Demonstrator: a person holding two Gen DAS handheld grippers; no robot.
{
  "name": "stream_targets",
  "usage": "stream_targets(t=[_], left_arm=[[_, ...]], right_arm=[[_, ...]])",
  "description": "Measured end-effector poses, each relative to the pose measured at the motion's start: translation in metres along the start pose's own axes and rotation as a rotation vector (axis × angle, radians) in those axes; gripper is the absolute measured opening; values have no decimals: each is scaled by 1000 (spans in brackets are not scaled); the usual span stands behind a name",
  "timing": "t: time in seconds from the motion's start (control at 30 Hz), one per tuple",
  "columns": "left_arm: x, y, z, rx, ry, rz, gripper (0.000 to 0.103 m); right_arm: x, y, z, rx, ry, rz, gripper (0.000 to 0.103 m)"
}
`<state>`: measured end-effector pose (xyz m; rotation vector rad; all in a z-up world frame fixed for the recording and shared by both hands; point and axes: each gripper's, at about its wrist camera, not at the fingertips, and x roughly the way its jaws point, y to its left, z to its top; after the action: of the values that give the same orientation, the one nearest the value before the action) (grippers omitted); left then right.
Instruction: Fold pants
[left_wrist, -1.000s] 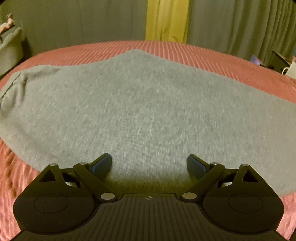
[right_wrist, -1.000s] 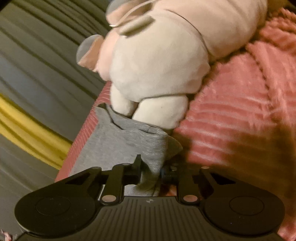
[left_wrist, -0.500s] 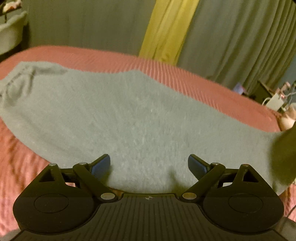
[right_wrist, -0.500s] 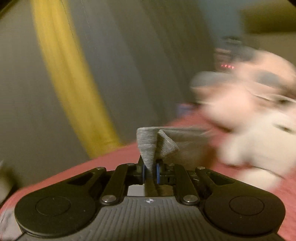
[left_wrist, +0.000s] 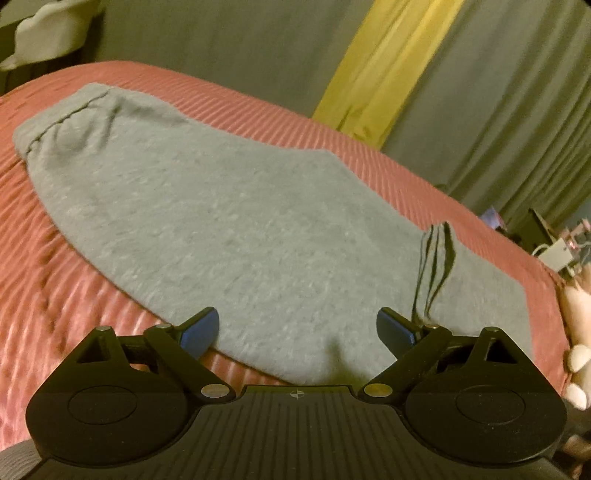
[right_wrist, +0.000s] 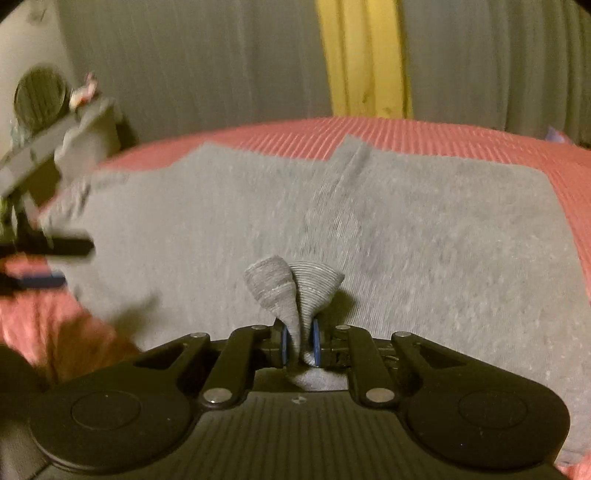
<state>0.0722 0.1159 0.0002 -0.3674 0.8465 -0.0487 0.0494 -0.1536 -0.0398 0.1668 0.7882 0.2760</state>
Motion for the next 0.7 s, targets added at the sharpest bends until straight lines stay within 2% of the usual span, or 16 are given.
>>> stream_targets(t=[0.07,0.2,0.33,0.43,0.5,0.57,0.6,0.63,0.67,0.7], left_arm=[[5,-4,0,32,14,15,96],[9,-6,0,47,33,18,96],[6,-1,-2,27,27,18,96],[7,-3,-2,28,33,29,96],[7,-3,-2,31,35,31,96],[7,-3,-2,34,35,29,96],[7,-3,-2,35,38,27,96],[8,-4,-2,36,41,27,96],[10,-4,-2,40,48,27,96],[11,-5,-2,45,54,27,96]], right_arm=[[-10,-4,-2,44,-24,4,12],[-17,4,-15,23,-47,7,12],[-7,6,-20,-10,1,9,12],[-8,5,-21,-36,35,19,16],[-16,0,-14,-12,43,39,22],[-28,-5,-6,34,27,92,44],[-37,-10,-4,52,-6,109,52],[-46,-16,-3,67,-50,97,67],[-54,-22,-2,85,-90,67,74],[-59,-30,-2,109,-126,32,75]])
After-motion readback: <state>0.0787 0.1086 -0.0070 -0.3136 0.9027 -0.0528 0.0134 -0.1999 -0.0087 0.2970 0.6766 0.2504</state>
